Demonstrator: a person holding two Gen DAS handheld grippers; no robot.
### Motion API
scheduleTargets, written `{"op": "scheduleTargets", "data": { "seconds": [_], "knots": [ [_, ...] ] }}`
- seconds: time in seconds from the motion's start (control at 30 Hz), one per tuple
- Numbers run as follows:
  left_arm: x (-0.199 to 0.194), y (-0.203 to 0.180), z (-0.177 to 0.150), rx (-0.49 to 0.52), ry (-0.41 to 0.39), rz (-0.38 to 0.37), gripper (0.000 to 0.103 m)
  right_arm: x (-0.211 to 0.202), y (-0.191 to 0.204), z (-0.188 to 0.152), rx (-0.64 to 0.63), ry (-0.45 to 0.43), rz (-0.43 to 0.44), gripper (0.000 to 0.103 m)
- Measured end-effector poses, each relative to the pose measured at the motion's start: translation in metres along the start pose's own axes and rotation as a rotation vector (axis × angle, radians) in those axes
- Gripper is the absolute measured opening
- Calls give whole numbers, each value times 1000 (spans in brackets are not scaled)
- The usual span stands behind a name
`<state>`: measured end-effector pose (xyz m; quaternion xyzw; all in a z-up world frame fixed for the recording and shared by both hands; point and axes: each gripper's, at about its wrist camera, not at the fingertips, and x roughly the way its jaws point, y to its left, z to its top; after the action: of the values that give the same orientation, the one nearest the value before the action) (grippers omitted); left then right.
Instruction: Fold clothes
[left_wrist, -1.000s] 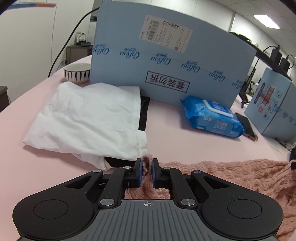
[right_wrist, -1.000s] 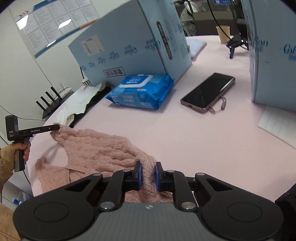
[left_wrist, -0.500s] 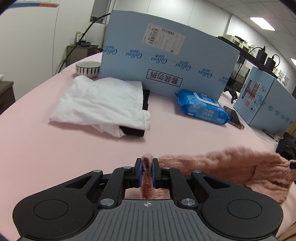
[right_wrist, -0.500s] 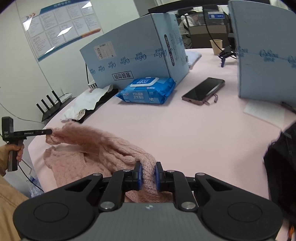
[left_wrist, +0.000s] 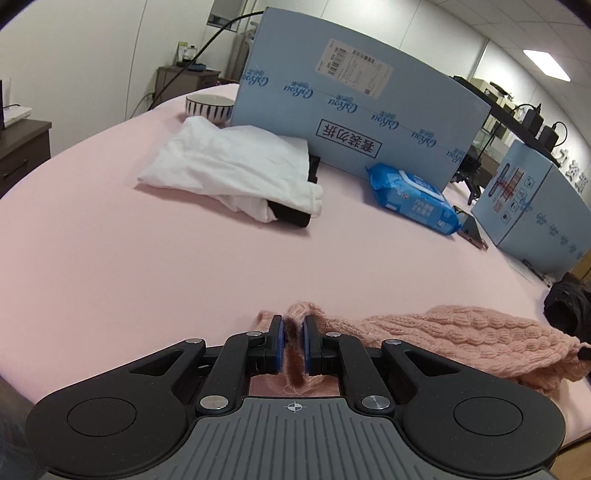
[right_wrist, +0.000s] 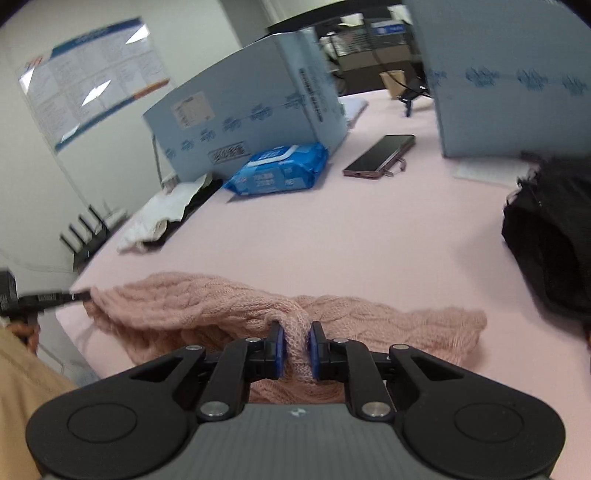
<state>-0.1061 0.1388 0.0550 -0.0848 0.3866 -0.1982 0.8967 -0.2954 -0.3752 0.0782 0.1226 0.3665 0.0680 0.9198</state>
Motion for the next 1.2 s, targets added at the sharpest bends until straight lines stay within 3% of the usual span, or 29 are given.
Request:
{"op": "scheduleTargets", "data": {
  "seconds": [0.1, 0.13, 0.23, 0.43, 0.53, 0.6, 0.67, 0.8, 0.9, 1.0, 1.2],
  "knots": [
    [8, 6, -13, -7, 34, 35, 10, 20, 14, -21, -155, 84, -67, 20],
    [9, 6, -16, -7, 36, 45, 12, 25, 18, -29, -189, 97, -85, 27],
    [8, 6, -17, -8, 34, 60, 16, 22, 22, -31, -171, 96, -89, 33],
    [-16, 20, -6, -64, -36, 118, 19, -14, 11, -12, -16, 100, -13, 40],
    [-24, 21, -1, -73, -69, 144, 19, -31, -1, -6, 119, 32, 25, 40],
    [-25, 19, 3, -74, -71, 133, 19, -35, -10, 2, 215, -57, 46, 41],
    [-21, 13, 4, -78, -47, 99, 19, -27, -4, 8, 218, -90, 69, 41],
    [-19, 10, 0, -156, -25, 23, 19, 6, 33, 35, 87, -93, 185, 41],
    [-23, 16, -7, -221, -33, 35, 19, 55, 94, 62, -122, -47, 309, 41],
    [-34, 17, -16, -209, -47, 59, 19, 102, 171, 82, -358, 0, 414, 40],
    [-50, 14, -36, -216, -67, 84, 19, 180, 287, 87, -659, 92, 488, 40]
  ]
}}
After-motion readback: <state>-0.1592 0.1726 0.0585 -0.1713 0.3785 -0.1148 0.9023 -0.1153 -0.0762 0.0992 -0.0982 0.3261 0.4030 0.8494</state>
